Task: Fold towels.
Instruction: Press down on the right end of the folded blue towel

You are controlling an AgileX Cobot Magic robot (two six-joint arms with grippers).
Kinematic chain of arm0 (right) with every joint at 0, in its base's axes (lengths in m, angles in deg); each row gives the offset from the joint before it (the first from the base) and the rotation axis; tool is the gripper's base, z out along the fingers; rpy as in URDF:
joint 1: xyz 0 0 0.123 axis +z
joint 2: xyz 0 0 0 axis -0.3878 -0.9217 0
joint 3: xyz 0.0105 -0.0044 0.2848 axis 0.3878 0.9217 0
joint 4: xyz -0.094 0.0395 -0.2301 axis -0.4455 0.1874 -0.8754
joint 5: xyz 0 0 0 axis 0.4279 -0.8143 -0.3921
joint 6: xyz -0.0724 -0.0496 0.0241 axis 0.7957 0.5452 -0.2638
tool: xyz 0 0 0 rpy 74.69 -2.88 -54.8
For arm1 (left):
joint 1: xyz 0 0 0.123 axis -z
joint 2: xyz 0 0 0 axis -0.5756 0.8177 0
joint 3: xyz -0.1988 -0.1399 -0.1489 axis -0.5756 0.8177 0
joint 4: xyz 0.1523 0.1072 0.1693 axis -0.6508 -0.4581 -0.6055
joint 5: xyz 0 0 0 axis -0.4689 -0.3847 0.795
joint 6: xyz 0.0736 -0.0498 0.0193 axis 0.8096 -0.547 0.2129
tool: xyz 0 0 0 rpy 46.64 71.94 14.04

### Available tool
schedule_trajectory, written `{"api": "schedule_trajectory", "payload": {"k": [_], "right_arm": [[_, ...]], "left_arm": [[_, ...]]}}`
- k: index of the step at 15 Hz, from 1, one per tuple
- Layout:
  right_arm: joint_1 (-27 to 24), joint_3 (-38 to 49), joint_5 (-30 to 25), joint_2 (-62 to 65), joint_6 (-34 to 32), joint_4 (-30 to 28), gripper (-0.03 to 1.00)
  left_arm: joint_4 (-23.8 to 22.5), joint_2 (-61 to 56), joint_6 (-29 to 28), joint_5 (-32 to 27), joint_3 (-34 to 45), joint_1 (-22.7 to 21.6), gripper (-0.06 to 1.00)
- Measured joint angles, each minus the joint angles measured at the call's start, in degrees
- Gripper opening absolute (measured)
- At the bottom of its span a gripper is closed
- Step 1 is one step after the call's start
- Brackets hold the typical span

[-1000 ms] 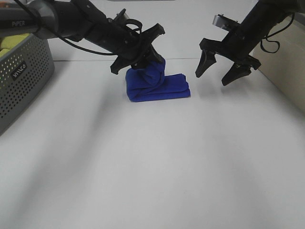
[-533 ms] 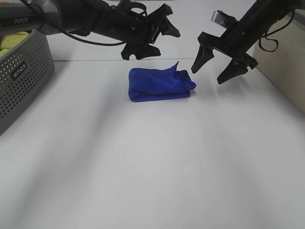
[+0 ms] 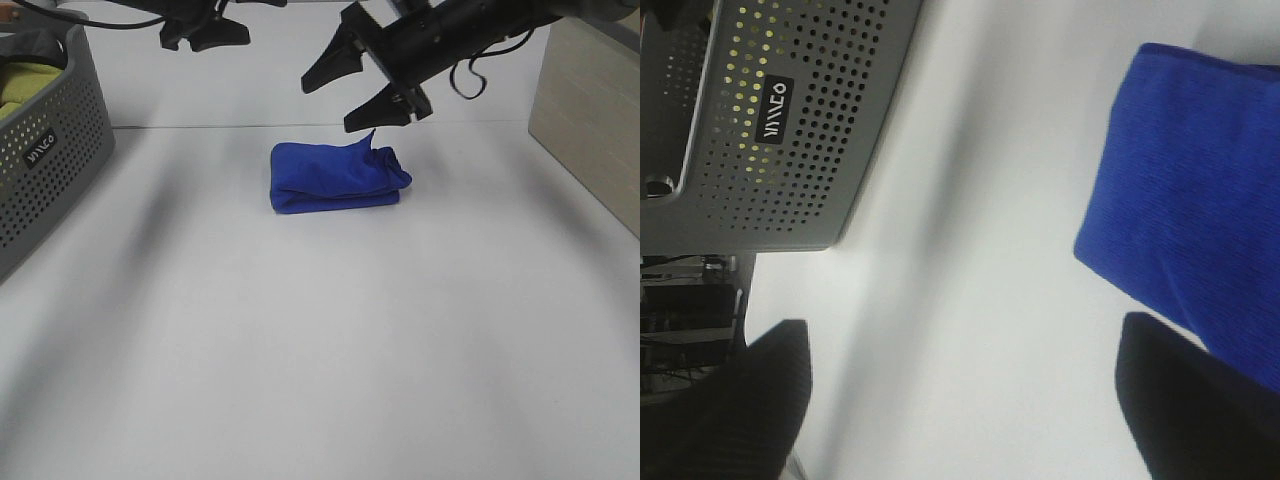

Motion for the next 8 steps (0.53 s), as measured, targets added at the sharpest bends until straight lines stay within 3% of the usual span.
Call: {"api": "schedule_trajectory", "payload": {"k": [3,8], "right_arm": [[2.0,0.0,4.0,-6.0,6.7,7.1,0.78],[-2.1,0.0,9.2,-7.2,6.4,4.1,0.78]], "left_arm": [[-1.5,-0.4,0.5,-3.2,-0.1,-1.5,0.7],[-3.3,-0.4,0.6,-3.7,-0.1,-1.4,0.7]]}}
